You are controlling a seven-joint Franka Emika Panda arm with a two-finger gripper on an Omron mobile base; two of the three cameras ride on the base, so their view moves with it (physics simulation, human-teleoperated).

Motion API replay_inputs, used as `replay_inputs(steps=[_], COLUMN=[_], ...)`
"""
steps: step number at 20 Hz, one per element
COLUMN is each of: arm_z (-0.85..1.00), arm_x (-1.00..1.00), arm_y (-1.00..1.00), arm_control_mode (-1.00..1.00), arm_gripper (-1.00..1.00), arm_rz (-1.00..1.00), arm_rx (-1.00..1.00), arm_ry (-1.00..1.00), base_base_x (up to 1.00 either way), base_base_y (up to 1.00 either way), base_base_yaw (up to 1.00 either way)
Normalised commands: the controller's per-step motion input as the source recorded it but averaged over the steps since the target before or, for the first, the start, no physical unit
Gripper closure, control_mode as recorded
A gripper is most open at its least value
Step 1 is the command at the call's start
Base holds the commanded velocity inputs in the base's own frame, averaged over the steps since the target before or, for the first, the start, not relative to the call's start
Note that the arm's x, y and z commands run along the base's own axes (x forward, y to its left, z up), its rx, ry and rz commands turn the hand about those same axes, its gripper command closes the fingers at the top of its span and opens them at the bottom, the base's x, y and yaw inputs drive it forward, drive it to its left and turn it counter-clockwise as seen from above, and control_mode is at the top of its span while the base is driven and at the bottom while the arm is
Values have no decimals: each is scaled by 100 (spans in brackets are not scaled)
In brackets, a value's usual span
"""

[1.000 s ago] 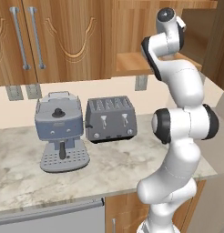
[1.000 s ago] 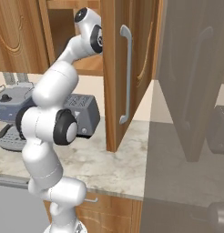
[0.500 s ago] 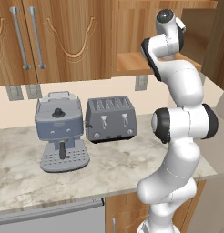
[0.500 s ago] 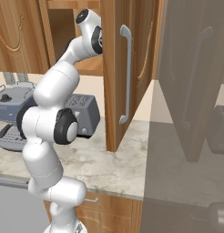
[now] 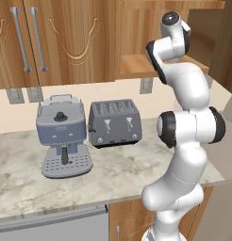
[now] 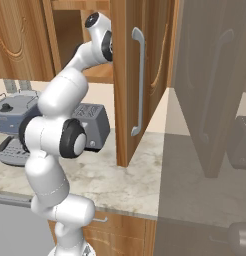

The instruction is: There is a bowl on the dining counter. Grab a lemon wedge from the fridge and place it in the bowl. Then get the liquor bottle and glass cup from the cabinet and place them next to the bowl.

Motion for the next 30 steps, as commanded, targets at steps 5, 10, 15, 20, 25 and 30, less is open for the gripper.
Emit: replay_inputs(steps=[5,10,15,20,25,30], arm_z=[-12,-24,-33,-36,-32,-13], arm_x=[17,2,-4,-10,-14,-33], arm_y=[0,0,1,0,0,2], arm_control_mode=[-100,-100,-100,-100,-100,-100], arm_gripper=[-100,-100,100,100,100,100], arm_rz=[7,8,2,0,0,0], arm_rx=[-3,-5,-5,-3,-1,0], arm_ry=[0,5,14,19,13,3], base_base_x=[0,0,0,0,0,0], base_base_y=[0,0,0,0,0,0], base_base_yaw=[0,0,0,0,0,0])
